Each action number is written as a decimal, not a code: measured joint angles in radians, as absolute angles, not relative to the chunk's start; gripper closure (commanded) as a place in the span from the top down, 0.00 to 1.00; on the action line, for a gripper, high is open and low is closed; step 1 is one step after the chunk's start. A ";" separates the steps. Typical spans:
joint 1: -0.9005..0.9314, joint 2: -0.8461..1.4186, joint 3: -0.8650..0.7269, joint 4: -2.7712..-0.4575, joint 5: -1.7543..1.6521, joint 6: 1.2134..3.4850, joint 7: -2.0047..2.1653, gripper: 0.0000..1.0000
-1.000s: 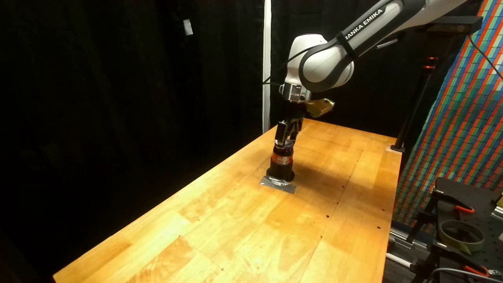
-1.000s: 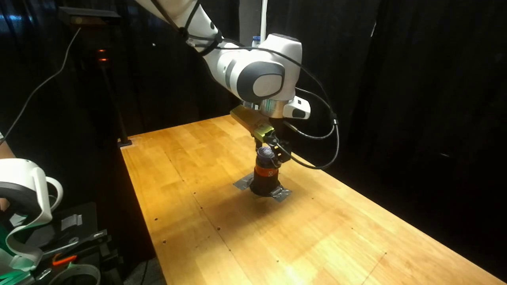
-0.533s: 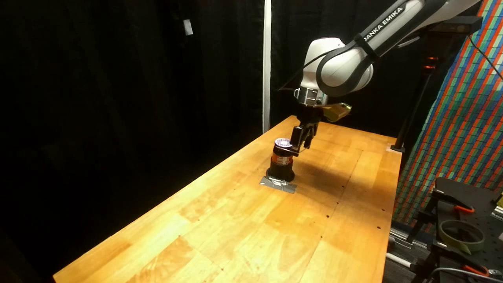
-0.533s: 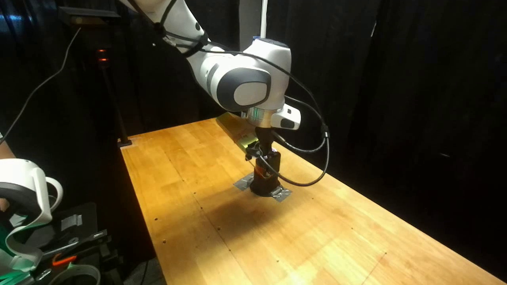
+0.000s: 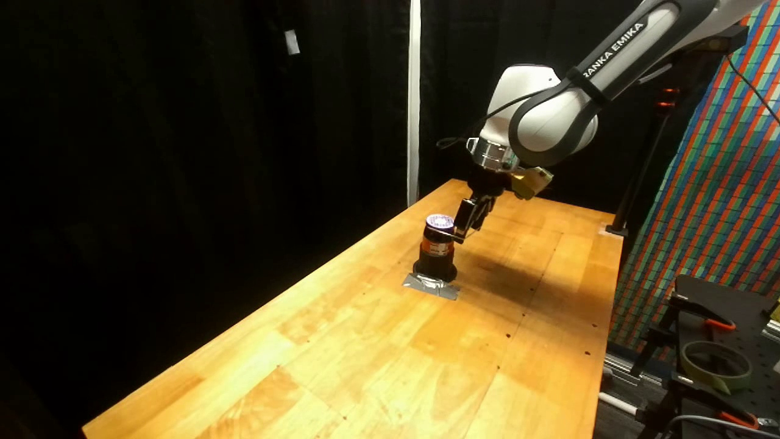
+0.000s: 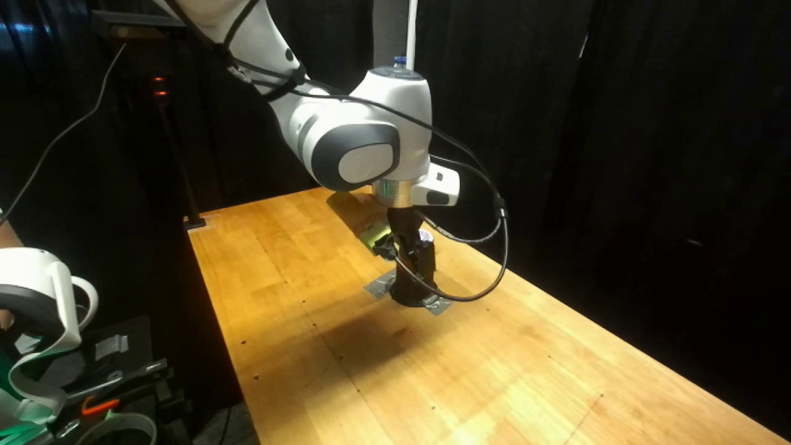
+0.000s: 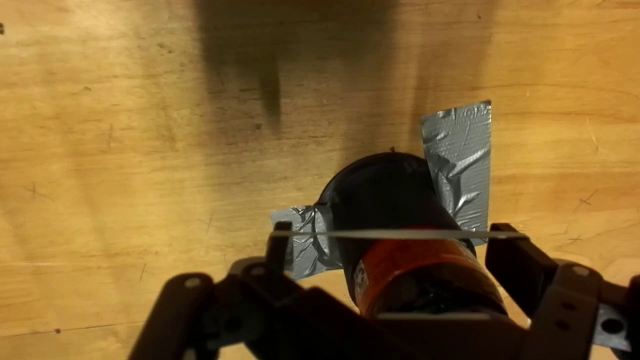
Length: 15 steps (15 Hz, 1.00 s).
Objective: Put the rubber band on the jar.
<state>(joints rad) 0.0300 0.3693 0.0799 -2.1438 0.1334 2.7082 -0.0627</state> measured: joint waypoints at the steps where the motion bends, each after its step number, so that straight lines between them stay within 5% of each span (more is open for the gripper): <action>1: 0.030 0.371 0.084 -2.150 0.133 2.734 -0.068 1.00; 15: 0.038 0.404 0.088 -2.159 0.078 2.859 -0.077 1.00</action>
<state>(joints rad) 0.0378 0.4045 0.0885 -2.1586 0.0783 2.8590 -0.0771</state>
